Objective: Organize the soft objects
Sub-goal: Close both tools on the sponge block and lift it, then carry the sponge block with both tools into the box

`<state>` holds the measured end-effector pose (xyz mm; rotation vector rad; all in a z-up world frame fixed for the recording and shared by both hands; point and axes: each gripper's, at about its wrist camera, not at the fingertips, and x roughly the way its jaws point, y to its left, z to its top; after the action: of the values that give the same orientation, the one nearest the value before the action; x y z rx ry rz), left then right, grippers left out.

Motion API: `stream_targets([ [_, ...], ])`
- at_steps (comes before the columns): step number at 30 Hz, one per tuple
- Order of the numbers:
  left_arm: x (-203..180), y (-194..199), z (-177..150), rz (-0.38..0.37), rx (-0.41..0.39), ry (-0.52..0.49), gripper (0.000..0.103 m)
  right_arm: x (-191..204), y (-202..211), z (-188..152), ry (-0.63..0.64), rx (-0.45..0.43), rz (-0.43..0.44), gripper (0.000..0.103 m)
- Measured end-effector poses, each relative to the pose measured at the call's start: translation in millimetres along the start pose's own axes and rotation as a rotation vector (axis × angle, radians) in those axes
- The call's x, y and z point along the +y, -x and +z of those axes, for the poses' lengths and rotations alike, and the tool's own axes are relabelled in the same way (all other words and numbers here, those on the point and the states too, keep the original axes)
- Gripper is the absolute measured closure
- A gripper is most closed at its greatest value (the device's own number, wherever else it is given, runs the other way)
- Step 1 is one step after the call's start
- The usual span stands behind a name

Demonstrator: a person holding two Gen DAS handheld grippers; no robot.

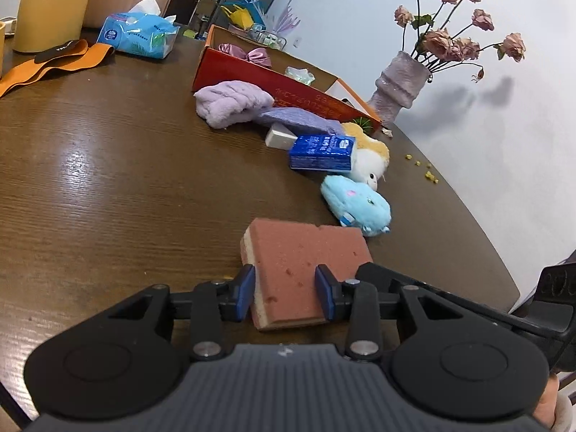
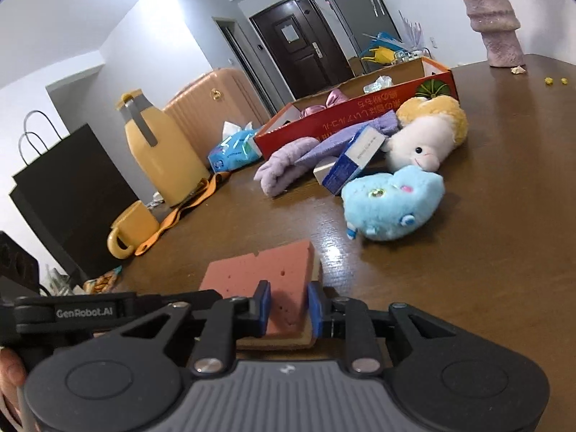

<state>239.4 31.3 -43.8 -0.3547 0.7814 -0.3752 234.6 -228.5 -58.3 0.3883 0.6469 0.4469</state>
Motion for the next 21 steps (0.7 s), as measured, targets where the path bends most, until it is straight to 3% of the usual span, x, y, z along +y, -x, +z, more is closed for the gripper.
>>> stream_targets([
  [4,1.6,0.6,2.3,0.033,-0.021,0.003,0.06,-4.0,0.2,3.9,-0.014,-0.026,-0.019,0.077],
  [9,9.4,-4.3,4.6,0.047,-0.017,0.038,0.06,-5.9,-9.0,6.2,-0.025,-0.008,-0.011,0.077],
  [13,9.6,-5.5,4.6,-0.005,-0.006,0.034,0.076,-4.3,-14.9,4.8,-0.029,0.007,-0.006,0.078],
  [21,-3.5,-6.4,7.8,0.012,-0.039,-0.006,0.078,-3.3,-12.9,11.7,-0.025,-0.007,-0.017,0.082],
])
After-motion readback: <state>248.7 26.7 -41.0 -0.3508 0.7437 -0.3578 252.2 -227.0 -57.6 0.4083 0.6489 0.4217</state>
